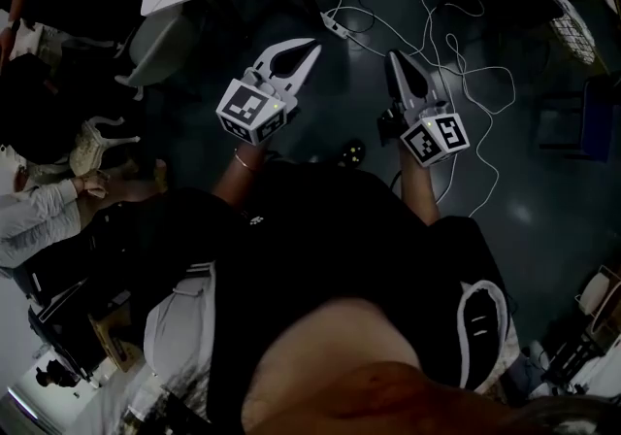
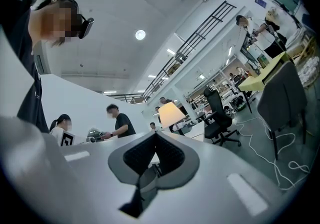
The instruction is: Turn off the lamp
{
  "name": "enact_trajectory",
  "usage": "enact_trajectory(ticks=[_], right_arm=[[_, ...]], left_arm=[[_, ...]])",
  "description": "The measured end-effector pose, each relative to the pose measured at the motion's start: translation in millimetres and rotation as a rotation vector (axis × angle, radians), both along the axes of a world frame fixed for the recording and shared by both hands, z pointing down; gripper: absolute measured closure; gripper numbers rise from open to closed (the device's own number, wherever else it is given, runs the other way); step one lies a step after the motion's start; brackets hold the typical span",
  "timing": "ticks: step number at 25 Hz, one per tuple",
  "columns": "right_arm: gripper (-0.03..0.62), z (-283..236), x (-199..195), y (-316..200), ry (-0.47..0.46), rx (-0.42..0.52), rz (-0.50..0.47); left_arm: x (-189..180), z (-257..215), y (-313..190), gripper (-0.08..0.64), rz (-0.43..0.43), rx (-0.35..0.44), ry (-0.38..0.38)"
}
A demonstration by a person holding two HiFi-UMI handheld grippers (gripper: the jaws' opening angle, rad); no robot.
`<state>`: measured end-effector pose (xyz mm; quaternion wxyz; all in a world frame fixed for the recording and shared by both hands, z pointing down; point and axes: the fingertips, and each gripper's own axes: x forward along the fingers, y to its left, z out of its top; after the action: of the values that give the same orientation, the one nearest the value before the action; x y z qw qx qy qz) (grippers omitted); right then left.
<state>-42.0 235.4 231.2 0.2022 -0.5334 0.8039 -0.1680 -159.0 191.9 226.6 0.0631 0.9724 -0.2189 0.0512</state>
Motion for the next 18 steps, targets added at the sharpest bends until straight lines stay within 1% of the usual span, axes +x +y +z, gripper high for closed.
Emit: enact_trajectory(ticks=[4,8,10,13,18], right_arm=[[0.592,4,20,-7,-0.012,0.0,-0.013],[0.592,8,32,-9,-0.014,-0.005,-0.023],[0.592,7,34,-11,-0.011,0.001,-0.031],[0.592,7,35,-12,-0.014,0.004,-0.039],[0.592,11,30,-13,-0.004,-0.006,-0.03]], left_arm=[[19,-3,-6,0.554,-0.007,0.018,-0.002],[25,-5,-8,0.554,-0.029,0.036,-0.008],[27,-6,-9,0.554,-0.036,0.038,-0.006],[30,-6,-9,0.554,-0.043,0.018,-0.001],[30,3,-14,0.554,-0.026,0.016,0.0]])
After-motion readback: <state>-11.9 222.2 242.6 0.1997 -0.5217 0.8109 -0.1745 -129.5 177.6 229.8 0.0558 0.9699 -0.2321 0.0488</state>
